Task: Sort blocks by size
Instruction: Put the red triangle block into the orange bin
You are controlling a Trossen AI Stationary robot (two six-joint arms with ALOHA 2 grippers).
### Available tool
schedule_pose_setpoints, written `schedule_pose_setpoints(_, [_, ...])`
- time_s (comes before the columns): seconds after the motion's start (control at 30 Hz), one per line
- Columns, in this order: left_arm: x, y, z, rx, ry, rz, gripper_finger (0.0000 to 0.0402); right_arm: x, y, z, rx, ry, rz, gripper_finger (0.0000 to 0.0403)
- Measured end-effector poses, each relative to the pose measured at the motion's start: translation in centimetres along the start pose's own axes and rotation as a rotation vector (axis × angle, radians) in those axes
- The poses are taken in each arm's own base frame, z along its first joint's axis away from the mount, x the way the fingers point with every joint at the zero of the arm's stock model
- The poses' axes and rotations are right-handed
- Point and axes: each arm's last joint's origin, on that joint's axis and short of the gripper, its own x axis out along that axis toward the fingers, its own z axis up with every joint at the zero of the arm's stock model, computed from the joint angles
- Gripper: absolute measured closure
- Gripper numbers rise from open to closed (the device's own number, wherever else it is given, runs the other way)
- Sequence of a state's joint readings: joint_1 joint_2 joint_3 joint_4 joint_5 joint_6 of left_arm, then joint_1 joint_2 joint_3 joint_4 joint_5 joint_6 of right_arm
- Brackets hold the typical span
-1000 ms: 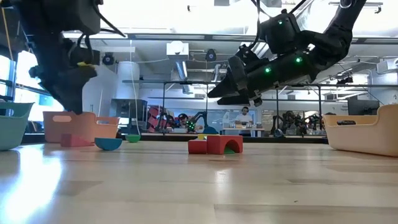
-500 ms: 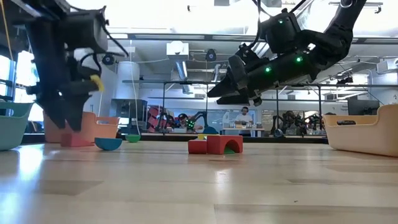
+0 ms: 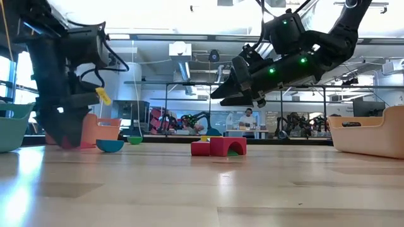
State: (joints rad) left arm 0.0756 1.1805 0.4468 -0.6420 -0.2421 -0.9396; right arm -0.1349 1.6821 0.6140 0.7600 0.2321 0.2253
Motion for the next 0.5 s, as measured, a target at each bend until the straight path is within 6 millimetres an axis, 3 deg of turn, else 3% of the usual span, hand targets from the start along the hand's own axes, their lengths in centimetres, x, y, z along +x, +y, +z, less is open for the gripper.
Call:
schedule_pose_setpoints(0.2, [0.64, 0.43, -0.11, 0.007, -0.017, -0.003, 0.0188, -0.03, 0.14, -0.03, -0.001, 0.001, 0.005, 0.0137])
schedule_pose_setpoints(0.5, [0.61, 0.24, 0.14, 0.061, -0.037, -0.020, 0.0301, -0.09, 0.35, -0.24, -0.002, 0.017, 0.010, 0.0137])
